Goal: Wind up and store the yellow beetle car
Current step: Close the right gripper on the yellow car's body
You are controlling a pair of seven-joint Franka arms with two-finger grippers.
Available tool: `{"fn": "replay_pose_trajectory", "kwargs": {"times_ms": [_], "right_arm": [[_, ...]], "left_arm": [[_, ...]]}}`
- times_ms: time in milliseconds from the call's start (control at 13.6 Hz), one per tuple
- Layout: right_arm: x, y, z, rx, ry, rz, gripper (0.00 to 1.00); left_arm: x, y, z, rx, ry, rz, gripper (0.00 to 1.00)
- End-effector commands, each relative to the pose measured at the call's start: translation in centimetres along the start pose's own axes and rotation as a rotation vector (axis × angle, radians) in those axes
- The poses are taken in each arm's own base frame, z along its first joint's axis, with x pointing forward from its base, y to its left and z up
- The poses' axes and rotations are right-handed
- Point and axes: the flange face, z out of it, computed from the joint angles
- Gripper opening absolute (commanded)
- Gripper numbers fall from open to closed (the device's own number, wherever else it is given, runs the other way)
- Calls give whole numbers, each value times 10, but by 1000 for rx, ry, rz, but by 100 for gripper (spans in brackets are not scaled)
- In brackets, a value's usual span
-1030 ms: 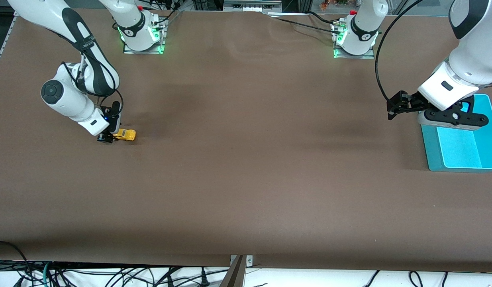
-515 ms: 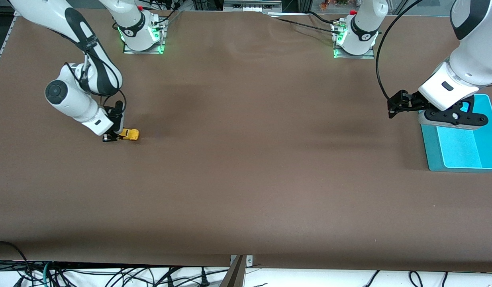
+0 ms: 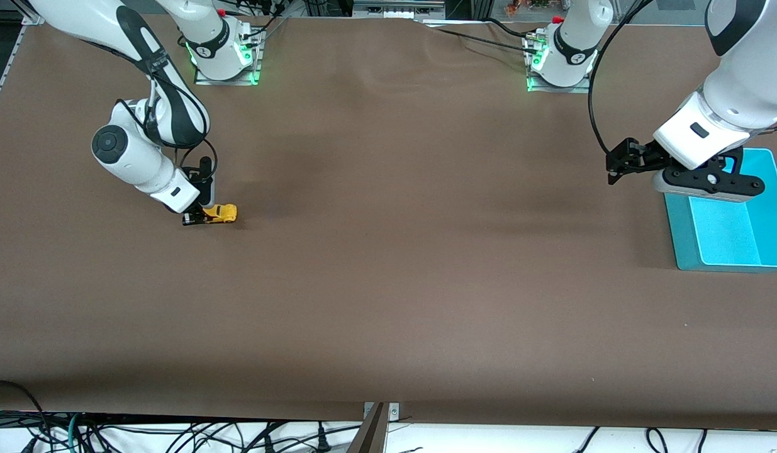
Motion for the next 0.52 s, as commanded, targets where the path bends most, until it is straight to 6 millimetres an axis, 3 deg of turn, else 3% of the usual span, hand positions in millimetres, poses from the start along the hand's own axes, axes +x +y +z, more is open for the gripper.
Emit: {"fn": "replay_pose_trajectory", "kwargs": {"times_ms": [0,147,441], "right_arm": [[-4,-2,6,10,1,-20,7],[-13,-3,9,11,-3,-34,7],[-64,-11,14,11,-23,-38,7]], "left_arm": [[3,-2,-6,25,-3,-9,100],[3,-7,-5,25,-5,-11,100],[3,-3,-5,25,-5,-11,100]]}}
